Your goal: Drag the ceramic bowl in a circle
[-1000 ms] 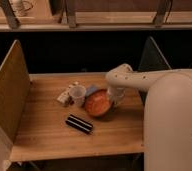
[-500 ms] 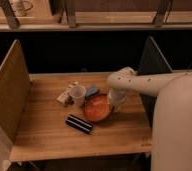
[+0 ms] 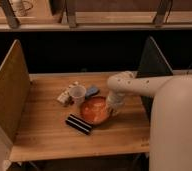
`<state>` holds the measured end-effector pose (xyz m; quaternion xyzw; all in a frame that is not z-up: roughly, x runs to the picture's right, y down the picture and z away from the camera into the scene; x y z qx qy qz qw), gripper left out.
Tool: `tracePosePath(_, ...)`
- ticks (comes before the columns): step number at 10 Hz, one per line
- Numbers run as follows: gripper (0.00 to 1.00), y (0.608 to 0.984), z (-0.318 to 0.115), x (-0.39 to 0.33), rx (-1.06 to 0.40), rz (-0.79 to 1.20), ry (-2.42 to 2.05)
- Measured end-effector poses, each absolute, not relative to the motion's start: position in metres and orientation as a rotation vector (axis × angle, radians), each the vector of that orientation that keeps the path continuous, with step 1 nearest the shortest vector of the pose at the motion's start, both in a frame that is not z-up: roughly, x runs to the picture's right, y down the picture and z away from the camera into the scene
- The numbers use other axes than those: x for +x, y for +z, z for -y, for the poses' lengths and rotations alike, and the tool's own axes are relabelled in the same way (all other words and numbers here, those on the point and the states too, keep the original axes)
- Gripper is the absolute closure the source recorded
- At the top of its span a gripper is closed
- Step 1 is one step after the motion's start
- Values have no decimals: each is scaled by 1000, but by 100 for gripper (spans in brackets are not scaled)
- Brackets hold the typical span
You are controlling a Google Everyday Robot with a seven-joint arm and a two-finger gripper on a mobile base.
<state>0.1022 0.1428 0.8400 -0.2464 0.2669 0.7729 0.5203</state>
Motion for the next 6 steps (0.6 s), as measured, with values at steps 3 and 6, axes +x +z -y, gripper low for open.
tracePosePath(3,20,837,-125,110,-570,-612,1876)
tracePosePath(6,20,819,-89,140,-454,-589,1942)
